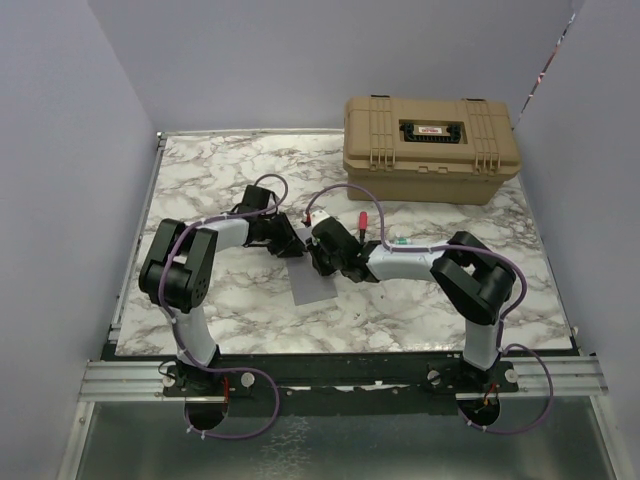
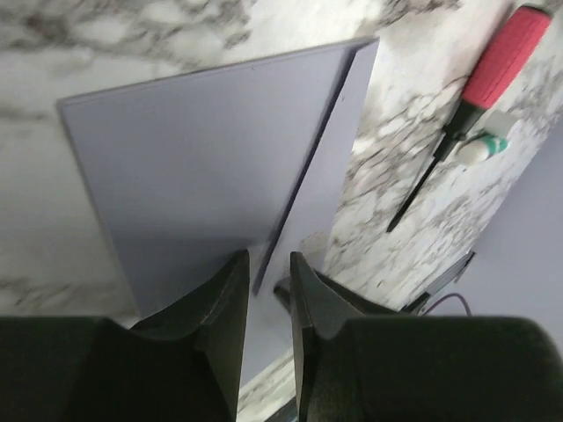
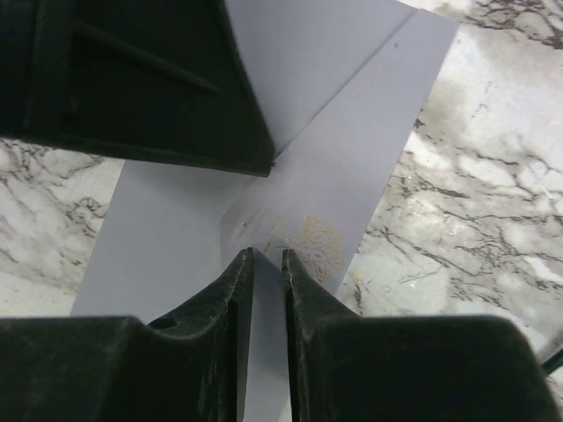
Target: Place the letter into the envelope and seal it
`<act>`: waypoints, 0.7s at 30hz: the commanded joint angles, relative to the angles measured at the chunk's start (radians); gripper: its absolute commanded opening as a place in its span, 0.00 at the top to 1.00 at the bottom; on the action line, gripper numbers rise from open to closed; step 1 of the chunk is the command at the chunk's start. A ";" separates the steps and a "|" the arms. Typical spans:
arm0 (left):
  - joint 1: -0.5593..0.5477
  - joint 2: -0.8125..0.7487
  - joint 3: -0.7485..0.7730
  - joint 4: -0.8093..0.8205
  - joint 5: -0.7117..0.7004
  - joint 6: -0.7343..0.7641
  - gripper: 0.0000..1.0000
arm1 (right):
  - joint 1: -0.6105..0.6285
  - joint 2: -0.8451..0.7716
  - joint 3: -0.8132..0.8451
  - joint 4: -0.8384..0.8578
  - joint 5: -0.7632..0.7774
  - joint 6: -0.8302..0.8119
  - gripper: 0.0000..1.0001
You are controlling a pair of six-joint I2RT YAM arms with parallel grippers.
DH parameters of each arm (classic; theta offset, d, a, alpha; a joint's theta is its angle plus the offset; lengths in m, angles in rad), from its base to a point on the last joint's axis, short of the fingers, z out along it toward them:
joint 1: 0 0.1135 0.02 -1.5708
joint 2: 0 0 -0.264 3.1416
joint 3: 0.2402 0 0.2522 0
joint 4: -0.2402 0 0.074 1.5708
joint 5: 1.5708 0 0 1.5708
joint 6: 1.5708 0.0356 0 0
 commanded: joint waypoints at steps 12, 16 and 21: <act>-0.029 0.042 0.074 0.128 0.058 -0.068 0.92 | 0.000 0.036 -0.084 -0.070 0.113 -0.044 0.82; -0.041 0.092 0.089 0.134 0.072 -0.059 0.92 | 0.000 0.028 -0.093 -0.041 0.115 -0.040 0.82; -0.043 0.142 0.089 0.142 -0.001 -0.028 0.93 | 0.000 0.016 -0.091 -0.043 0.104 -0.039 0.83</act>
